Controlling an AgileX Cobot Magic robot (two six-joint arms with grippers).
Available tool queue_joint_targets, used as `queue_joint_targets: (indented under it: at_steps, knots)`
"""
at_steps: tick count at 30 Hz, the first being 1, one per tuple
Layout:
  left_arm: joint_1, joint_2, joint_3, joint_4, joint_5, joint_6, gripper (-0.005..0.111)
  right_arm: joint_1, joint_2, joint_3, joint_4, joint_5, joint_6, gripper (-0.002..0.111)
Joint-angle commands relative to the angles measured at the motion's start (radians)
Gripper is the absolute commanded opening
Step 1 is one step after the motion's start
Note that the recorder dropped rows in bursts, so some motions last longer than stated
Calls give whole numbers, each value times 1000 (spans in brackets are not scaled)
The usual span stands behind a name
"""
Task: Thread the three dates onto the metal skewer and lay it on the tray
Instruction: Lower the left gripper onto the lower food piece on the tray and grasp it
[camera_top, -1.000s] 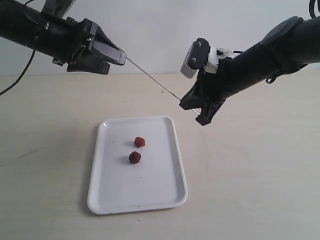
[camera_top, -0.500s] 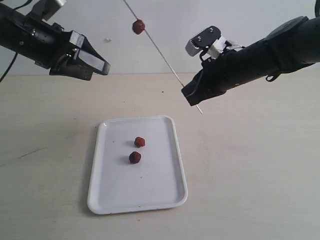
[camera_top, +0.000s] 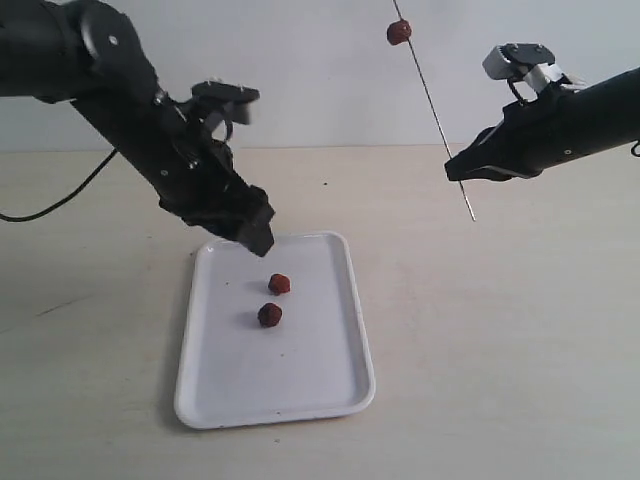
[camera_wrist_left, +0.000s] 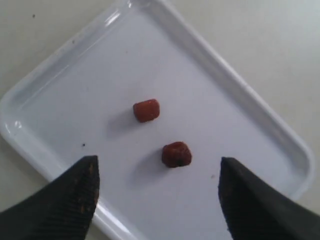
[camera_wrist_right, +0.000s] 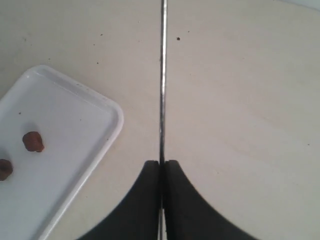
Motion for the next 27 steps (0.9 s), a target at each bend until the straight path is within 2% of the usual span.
queue_joint_targets:
  at_steps: [1,4,7,10,27]
  knots:
    - [-70,51,4,131,-31,-140,66,-5,-11,-8,50,35,-5,0]
    - [-105,111,4,135,-55,-213,66,-5,-11,-8,50,48,-18,0]
    - [-105,146,4,149,-62,-322,66,-5,-11,-8,50,48,-18,0]
    - [-105,165,4,151,-63,-364,66,-5,-11,-8,54,50,-18,0]
    - [-135,203,4,143,-82,-414,66,-5,-11,-8,76,52,-26,0]
